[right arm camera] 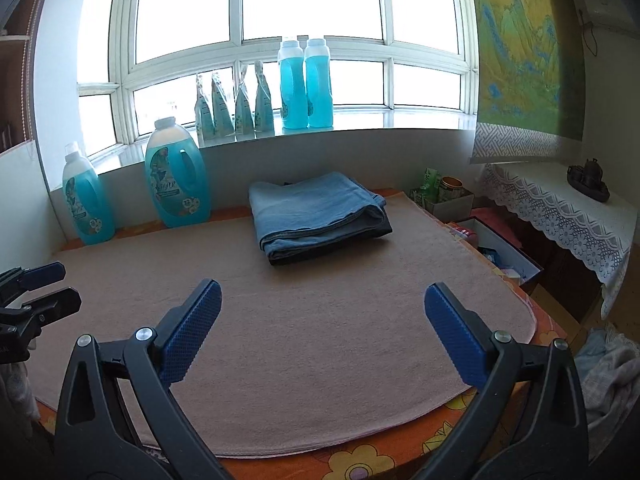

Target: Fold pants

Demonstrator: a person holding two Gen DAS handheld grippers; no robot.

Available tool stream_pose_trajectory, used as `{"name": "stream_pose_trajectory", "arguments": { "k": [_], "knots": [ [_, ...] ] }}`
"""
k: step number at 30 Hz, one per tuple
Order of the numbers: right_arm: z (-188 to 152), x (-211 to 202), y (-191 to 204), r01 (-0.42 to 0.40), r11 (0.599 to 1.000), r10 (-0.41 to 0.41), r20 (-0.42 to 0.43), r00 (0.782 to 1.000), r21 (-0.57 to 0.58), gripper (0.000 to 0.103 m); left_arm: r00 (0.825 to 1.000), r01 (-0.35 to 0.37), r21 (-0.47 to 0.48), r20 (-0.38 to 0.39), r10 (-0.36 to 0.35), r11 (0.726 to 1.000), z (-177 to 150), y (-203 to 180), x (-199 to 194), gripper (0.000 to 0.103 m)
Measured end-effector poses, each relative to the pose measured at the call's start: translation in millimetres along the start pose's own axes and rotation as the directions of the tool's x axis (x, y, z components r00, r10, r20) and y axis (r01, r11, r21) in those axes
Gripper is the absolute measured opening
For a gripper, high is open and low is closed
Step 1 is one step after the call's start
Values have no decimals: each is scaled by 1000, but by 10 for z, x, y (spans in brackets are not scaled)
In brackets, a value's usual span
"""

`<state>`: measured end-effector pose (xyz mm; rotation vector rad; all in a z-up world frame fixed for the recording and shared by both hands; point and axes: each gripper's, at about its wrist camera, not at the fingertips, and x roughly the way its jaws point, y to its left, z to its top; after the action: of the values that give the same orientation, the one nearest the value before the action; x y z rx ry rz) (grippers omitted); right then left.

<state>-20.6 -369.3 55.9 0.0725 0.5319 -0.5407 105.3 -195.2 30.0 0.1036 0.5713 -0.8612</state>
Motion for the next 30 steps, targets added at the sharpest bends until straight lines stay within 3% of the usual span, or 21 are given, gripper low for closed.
{"name": "stream_pose_trajectory", "arguments": {
  "k": [9, 30],
  "knots": [
    [-212, -46, 39, 15, 999, -15, -21, 1000, 35, 103, 999, -53, -40, -3, 52, 998, -154, 47, -68, 81],
    [-178, -73, -2, 38, 998, -39, 6, 999, 58, 103, 999, -41, -55, -15, 40, 998, -206, 29, -68, 81]
  ]
}}
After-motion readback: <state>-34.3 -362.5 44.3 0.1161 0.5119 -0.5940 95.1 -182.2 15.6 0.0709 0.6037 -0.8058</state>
